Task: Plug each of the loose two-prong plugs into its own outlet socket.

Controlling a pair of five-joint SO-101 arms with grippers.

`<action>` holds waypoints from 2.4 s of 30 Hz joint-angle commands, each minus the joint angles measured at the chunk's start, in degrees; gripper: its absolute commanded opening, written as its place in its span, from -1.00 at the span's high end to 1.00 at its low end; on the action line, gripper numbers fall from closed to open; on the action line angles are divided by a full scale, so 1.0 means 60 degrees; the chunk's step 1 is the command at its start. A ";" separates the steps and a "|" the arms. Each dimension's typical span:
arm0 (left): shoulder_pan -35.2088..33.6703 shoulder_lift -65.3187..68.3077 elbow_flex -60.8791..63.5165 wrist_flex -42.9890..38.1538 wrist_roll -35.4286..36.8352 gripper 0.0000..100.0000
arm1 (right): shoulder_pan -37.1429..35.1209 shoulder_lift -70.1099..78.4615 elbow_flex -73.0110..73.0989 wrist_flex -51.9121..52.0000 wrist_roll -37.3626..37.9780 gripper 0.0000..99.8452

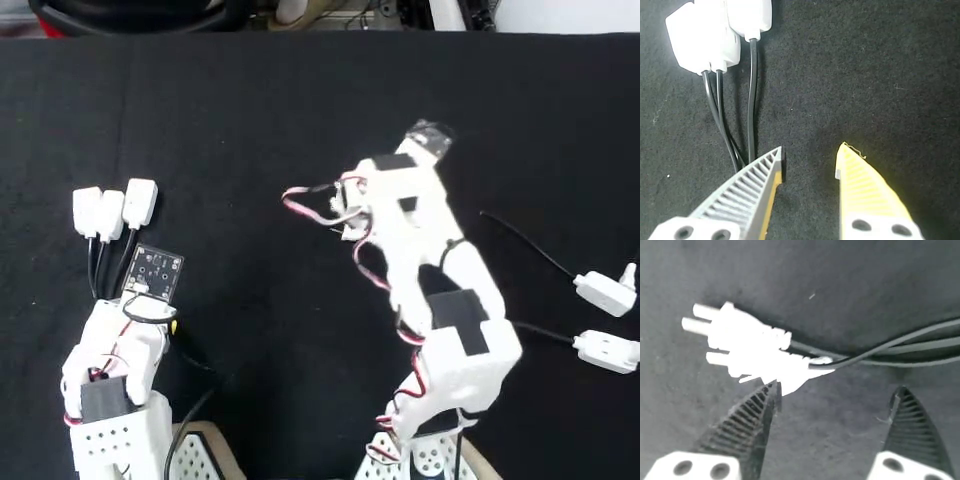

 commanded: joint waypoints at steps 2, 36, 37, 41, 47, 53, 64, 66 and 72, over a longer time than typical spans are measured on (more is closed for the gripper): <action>-0.0095 -0.0073 -0.0022 0.0059 -0.0059 0.64 | -0.0733 -0.0462 0.0725 -0.1114 -0.0454 0.33; -0.0095 -0.0059 -0.0022 0.0059 -0.0059 0.64 | 0.0527 0.1604 -0.1077 -0.0967 0.0352 0.96; -0.0095 -0.0059 -0.0022 0.0059 -0.0059 0.64 | 0.0527 0.1604 -0.1077 -0.0967 0.0440 0.96; -0.0095 -0.0059 -0.0022 0.0059 -0.0059 0.64 | 0.0396 0.1546 -0.1150 -0.0630 0.0557 0.97; -0.0095 -0.0059 -0.0007 0.0059 -0.0059 0.64 | -0.0059 0.1546 -0.1707 0.0498 0.0571 0.97; -0.0095 -0.0059 -0.0007 0.0059 -0.0059 0.64 | -0.0044 0.1546 -0.2220 0.1612 0.1597 0.97; -0.0095 -0.0059 -0.0007 0.0059 -0.0059 0.64 | -0.1773 0.1619 -0.2396 0.2799 0.5407 0.97; -0.0095 -0.0059 -0.0007 0.0059 -0.0059 0.64 | -0.2418 0.1560 -0.1985 0.2769 0.6110 0.97; -0.0095 -0.0059 -0.0007 0.0059 -0.0059 0.64 | -0.3502 0.1546 -0.0901 0.2110 0.7707 0.97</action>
